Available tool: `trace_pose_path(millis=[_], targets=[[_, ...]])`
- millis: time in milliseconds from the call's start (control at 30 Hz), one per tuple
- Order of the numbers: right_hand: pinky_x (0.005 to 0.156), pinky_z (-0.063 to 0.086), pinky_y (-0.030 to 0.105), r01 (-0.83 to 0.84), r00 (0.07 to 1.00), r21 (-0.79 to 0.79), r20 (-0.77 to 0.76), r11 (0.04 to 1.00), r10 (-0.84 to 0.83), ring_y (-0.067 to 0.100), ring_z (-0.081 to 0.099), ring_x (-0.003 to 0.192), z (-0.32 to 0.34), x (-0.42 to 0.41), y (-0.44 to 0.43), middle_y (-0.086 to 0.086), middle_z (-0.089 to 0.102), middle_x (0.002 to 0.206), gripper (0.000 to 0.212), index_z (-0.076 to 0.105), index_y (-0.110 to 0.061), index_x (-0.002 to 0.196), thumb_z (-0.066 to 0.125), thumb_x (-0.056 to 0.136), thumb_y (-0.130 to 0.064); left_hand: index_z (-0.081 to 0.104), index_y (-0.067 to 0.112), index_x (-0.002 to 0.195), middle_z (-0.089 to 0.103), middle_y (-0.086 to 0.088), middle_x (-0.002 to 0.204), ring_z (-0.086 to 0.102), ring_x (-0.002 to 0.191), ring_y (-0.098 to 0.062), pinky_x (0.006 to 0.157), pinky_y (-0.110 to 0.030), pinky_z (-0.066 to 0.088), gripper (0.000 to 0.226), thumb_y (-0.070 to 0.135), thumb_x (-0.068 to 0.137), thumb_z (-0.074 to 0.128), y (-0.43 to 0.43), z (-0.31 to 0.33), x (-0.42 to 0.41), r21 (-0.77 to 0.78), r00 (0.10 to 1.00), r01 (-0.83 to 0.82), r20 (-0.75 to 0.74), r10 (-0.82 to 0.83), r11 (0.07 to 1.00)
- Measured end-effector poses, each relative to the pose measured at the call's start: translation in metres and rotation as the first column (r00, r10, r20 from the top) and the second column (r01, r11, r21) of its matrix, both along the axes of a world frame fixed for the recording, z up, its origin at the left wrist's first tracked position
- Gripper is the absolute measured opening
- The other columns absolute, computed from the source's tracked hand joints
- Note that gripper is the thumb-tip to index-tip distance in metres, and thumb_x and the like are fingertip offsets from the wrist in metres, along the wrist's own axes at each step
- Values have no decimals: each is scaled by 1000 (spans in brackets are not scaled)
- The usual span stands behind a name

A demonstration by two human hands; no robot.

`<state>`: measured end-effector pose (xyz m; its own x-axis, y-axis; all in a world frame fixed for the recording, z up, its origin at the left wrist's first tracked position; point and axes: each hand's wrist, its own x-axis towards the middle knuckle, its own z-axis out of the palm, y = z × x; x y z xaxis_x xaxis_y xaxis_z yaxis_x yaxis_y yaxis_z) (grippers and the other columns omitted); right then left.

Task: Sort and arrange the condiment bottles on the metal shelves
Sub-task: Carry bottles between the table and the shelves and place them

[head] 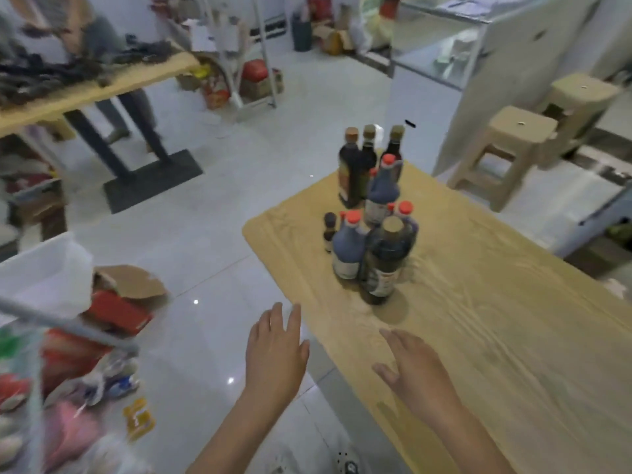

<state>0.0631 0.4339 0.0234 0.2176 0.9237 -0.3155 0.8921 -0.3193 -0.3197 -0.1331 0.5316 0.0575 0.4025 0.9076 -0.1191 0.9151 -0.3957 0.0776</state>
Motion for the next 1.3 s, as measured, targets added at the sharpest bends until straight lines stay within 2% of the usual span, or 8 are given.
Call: trace_pose_path(millis=[100,200,567,733,900,1100,1233,1300], targets=[[113,22,32,67,997,-27,-37,997,-68,16,21,142,-5,10,-9,-4,23,154,62,16,-27,149,37,96,-52,14,23,151,18,-10,156,23,142,-27,112,-36,25,60,42,99,38,13,-2,24,-50,996,90,-2,-90,995],[114,22,31,143,986,-11,-84,990,-144,15,20,142,-9,14,-7,-3,24,154,62,17,-26,149,38,96,-51,11,23,150,16,-9,156,20,141,-26,111,-34,25,59,42,99,34,32,-4,35,-1,992,130,0,-130,992],[111,30,32,444,861,47,-299,895,-411,17,23,141,-15,29,73,-1,23,155,89,13,-21,150,68,83,-38,21,17,148,37,-5,146,40,129,-23,97,-33,40,71,38,91,57,140,-15,62,-100,960,99,271,-68,990],[95,33,22,682,649,79,-523,727,-553,16,38,131,-25,33,117,0,39,142,95,27,-18,144,83,68,-23,39,18,139,49,1,135,46,124,-17,85,-24,39,63,27,84,69,164,-36,87,-306,847,203,531,-10,930],[91,36,22,815,483,80,-640,574,-598,13,48,122,-38,34,140,-2,51,132,93,34,-19,139,86,62,-14,47,12,123,50,0,120,49,111,-15,81,-21,38,58,23,75,77,178,-58,110,-332,763,272,647,8,903],[85,38,17,840,471,112,-638,531,-610,5,52,109,-46,36,139,-12,57,113,85,47,-20,129,90,55,-19,30,16,115,41,3,119,49,111,-14,77,-18,41,72,15,67,84,186,-81,122,-505,698,251,685,207,826],[89,45,21,854,452,147,-683,499,-574,8,57,112,-50,35,137,-10,60,116,84,45,-37,116,92,49,-23,30,15,131,36,1,124,40,118,-18,93,-29,43,104,26,49,92,192,-94,124,-427,687,269,713,139,863],[92,49,31,869,436,164,-700,467,-565,9,56,113,-54,34,135,-8,58,120,86,41,-45,113,91,44,-34,33,16,132,32,0,119,32,115,-17,93,-27,37,101,27,50,92,193,-95,124,-400,738,297,672,57,867]])
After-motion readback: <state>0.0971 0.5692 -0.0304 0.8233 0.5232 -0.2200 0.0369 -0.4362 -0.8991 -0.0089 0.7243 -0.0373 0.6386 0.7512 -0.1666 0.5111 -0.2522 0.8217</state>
